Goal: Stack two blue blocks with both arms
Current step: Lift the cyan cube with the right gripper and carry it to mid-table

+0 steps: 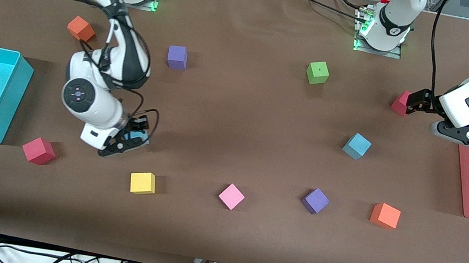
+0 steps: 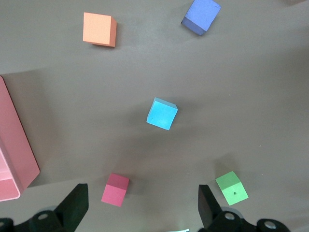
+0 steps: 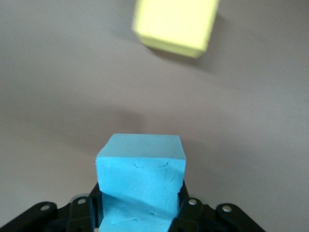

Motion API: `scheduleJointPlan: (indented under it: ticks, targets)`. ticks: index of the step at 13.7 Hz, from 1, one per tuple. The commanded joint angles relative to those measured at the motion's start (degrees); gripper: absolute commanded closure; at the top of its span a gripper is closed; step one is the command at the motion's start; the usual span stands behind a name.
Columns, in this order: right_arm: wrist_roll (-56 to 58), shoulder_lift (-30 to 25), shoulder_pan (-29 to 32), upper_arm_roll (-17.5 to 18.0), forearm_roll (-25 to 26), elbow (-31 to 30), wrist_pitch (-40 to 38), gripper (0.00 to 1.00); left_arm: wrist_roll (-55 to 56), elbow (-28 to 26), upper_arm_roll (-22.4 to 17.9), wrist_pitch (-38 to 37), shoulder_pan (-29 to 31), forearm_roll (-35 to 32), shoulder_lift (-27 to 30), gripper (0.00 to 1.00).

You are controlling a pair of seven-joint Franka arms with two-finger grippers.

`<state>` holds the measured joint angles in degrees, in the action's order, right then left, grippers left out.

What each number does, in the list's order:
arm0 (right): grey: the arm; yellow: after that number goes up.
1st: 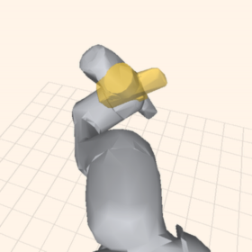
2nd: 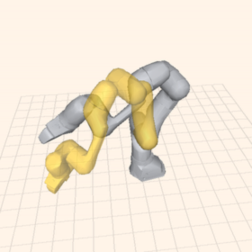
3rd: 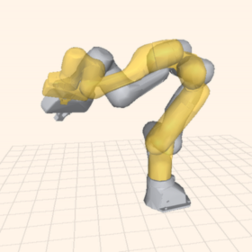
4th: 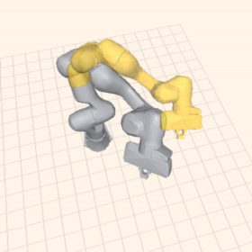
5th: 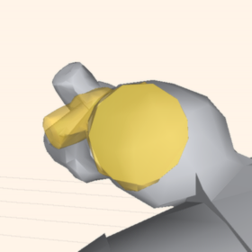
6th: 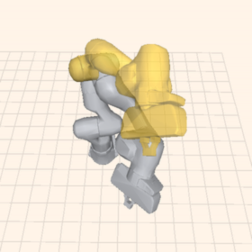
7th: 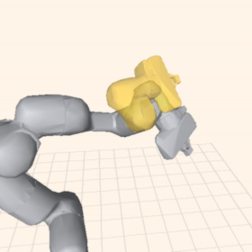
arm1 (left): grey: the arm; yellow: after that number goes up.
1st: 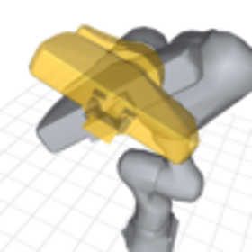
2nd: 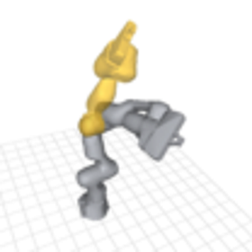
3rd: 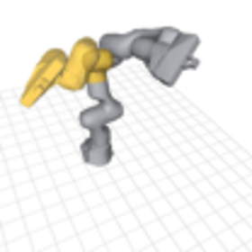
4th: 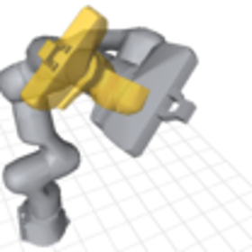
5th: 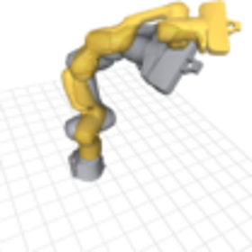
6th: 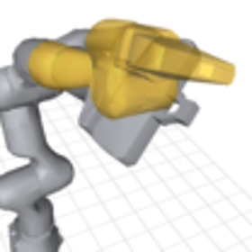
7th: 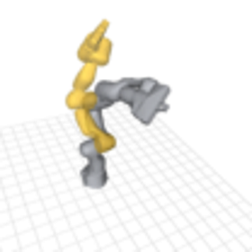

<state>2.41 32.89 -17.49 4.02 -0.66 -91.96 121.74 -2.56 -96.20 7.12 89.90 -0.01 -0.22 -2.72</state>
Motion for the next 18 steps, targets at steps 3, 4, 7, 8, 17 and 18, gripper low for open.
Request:
scheduleJointPlan:
  ticks: [3,4,7,8,17,18]
  targets:
    - [-24.7,2.6,-12.3,-0.2,-0.6,6.8,-2.2,0.74,-0.3,1.3,0.1,-0.5,0.5,1.0,-0.4,0.0]
    - [-29.4,4.2,-14.7,-0.2,-0.6,8.7,-2.2,0.74,-0.3,1.3,0.1,-0.5,0.5,1.0,-0.4,0.0]
    - [-39.7,8.2,-20.4,-0.2,-0.5,13.5,-1.8,0.74,-0.3,1.2,0.1,-0.4,0.5,1.0,-1.2,0.0]
    - [-41.4,8.9,-21.5,-0.2,-0.6,14.3,-1.5,0.74,-0.3,1.3,0.2,-0.4,0.5,1.0,-1.2,0.0]
    - [-51.7,15.4,-28.0,0.3,-2.2,17.7,6.5,0.74,-0.3,1.3,0.2,-0.4,0.4,1.0,-1.3,0.0]
    - [-52.3,15.9,-28.6,0.3,-2.6,17.7,7.4,0.74,-0.3,1.3,0.2,-0.4,0.4,1.0,-1.3,0.0]
